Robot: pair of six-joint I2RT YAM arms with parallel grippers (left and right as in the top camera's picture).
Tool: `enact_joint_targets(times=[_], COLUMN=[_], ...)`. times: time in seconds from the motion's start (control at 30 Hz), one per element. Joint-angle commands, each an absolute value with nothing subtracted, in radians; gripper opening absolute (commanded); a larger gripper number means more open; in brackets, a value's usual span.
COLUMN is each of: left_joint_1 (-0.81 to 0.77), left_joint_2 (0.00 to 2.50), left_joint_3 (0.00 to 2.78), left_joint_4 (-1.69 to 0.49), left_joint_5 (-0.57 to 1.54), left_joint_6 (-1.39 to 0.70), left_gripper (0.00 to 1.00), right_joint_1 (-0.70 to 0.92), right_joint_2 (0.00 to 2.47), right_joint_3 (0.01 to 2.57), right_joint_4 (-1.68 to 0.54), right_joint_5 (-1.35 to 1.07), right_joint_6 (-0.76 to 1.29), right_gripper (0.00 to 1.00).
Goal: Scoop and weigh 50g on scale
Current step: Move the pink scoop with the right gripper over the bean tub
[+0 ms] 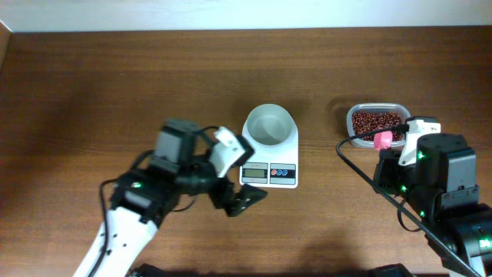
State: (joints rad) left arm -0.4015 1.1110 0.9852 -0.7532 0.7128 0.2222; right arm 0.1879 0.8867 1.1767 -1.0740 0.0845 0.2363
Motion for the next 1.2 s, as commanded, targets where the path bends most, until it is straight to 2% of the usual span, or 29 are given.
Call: enact_joint_targets(times=[0.0, 0.03, 0.1, 0.17, 0.2, 0.27, 0.43, 0.47, 0.5, 0.53, 0.6, 0.67, 0.9, 0.97, 1.07, 1.17], left_joint_1=[-0.625, -0.681, -0.754, -0.768, -0.768, -0.768, -0.813, -0.830, -0.840, -0.840, -0.840, -0.840, -0.840, -0.840, -0.840, -0.840], left_joint_2=[1.157, 1.163, 1.174, 1.209, 1.233, 1.301, 1.470, 1.501, 1.533, 1.558, 1.583, 1.587, 1.588, 1.588, 1.588, 1.588], left_joint_3=[1.002, 1.002, 1.002, 1.001, 1.001, 1.001, 1.001, 1.001, 1.001, 1.001, 1.001, 1.001, 1.001, 1.001, 1.001, 1.001], left_joint_4=[-0.703, -0.704, -0.701, -0.665, -0.640, -0.578, -0.433, -0.411, -0.395, -0.385, -0.378, -0.370, -0.371, -0.373, -0.375, -0.376], left_joint_5=[0.200, 0.103, -0.017, -0.034, -0.034, -0.034, -0.030, -0.031, -0.031, -0.030, -0.030, -0.030, -0.031, -0.031, -0.031, -0.031], left_joint_6=[-0.109, -0.163, -0.199, -0.218, -0.233, -0.305, -0.346, -0.352, -0.352, -0.352, -0.352, -0.352, -0.352, -0.352, -0.352, -0.351], left_gripper=[0.88, 0.87, 0.64, 0.13, 0.00, 0.00, 0.00, 0.08, 0.25, 0.47, 0.79, 0.99, 0.99, 0.99, 0.99, 0.99], right_joint_1=[0.141, 0.110, 0.041, -0.021, -0.046, -0.067, -0.067, -0.067, -0.067, -0.067, -0.067, -0.067, -0.076, -0.134, -0.238, -0.268], right_joint_2=[0.883, 0.883, 0.883, 0.889, 0.898, 0.936, 0.981, 0.971, 0.957, 0.957, 1.010, 1.122, 1.414, 1.462, 1.538, 1.621], right_joint_3=[1.190, 1.200, 1.210, 1.210, 1.211, 1.211, 1.211, 1.211, 1.209, 1.208, 1.197, 1.199, 1.206, 1.205, 1.205, 1.205], right_joint_4=[-1.071, -1.071, -1.071, -1.070, -1.070, -1.070, -1.058, -1.058, -1.062, -1.061, -1.056, -1.003, -0.795, -0.797, -0.787, -0.736], right_joint_5=[0.043, 0.030, 0.012, -0.071, -0.084, -0.175, -0.181, -0.180, -0.180, -0.150, 0.061, 0.055, 0.043, 0.039, -0.145, -0.147], right_joint_6=[0.241, 0.241, 0.240, 0.239, 0.239, 0.190, 0.191, 0.191, 0.191, 0.191, 0.191, 0.167, -0.173, -0.179, -0.233, -0.259], right_gripper=[0.04, 0.04, 0.04, 0.04, 0.04, 0.04, 0.04, 0.04, 0.04, 0.04, 0.04, 0.04, 0.04, 0.04, 0.04, 0.04])
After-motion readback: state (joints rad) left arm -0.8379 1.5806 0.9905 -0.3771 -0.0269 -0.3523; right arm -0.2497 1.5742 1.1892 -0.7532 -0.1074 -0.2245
